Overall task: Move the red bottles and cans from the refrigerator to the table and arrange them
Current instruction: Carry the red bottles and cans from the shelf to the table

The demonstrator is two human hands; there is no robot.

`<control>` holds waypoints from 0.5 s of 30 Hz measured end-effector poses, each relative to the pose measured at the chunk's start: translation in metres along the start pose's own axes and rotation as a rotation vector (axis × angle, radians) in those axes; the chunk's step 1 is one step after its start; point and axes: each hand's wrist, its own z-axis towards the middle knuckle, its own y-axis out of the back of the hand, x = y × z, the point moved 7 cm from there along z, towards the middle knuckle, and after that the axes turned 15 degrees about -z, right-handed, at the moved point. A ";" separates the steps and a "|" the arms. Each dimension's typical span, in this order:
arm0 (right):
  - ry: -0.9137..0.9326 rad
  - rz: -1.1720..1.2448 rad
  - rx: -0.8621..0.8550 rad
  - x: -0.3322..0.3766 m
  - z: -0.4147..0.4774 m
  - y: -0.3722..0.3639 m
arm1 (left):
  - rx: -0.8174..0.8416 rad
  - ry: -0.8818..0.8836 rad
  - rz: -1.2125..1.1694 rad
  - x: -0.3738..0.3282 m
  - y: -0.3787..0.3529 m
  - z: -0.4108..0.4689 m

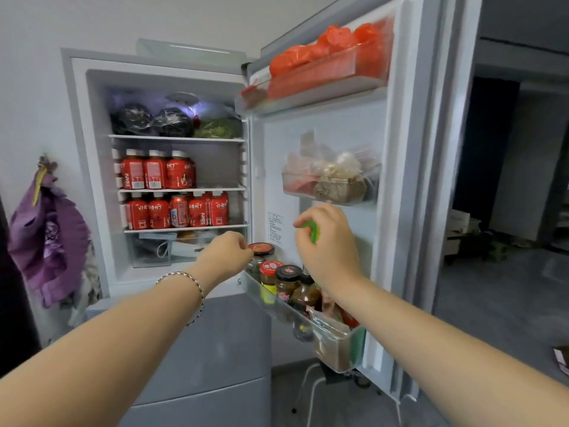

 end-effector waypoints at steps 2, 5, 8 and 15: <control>0.058 0.015 0.303 0.024 0.016 -0.043 | -0.038 0.017 0.021 0.019 0.021 0.013; 0.082 -0.033 0.628 0.047 0.030 -0.109 | -0.098 0.046 0.029 0.052 0.059 0.035; 0.101 -0.097 0.733 0.063 0.050 -0.169 | -0.149 0.087 0.013 0.091 0.099 0.060; 0.093 -0.167 0.755 0.108 0.138 -0.316 | -0.288 0.091 0.112 0.171 0.206 0.161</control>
